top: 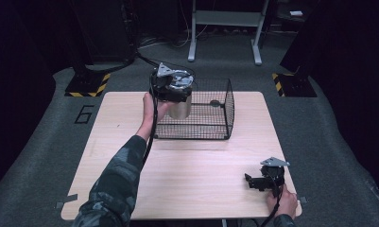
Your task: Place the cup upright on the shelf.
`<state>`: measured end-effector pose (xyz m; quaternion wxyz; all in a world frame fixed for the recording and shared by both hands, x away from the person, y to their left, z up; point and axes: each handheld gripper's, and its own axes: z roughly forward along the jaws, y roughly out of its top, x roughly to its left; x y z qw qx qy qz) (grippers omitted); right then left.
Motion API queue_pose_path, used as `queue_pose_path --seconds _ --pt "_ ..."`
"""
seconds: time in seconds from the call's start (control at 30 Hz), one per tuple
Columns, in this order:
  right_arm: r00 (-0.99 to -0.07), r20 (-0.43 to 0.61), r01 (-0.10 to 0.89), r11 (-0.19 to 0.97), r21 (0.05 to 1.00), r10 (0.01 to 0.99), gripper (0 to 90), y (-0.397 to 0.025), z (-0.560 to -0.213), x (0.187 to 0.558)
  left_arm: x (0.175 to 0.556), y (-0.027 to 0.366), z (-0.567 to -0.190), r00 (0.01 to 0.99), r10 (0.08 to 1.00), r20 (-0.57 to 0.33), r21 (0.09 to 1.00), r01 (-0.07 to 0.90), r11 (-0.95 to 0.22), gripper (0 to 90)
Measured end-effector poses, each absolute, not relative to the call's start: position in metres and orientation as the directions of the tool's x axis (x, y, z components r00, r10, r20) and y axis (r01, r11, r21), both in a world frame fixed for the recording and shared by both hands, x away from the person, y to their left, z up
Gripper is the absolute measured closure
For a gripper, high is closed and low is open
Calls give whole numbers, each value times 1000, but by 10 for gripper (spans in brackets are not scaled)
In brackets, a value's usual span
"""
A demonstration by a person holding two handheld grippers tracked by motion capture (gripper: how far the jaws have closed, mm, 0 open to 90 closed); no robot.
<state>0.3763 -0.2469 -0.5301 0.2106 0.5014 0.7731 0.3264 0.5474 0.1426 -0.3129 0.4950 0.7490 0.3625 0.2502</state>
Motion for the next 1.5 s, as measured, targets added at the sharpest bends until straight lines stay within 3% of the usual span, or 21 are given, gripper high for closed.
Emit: queue_pose_path --seconds 1.5 --pt "-403 2 630 275 726 915 0 -246 -531 377 586 111 -363 547 837 15 895 367 -255 36"
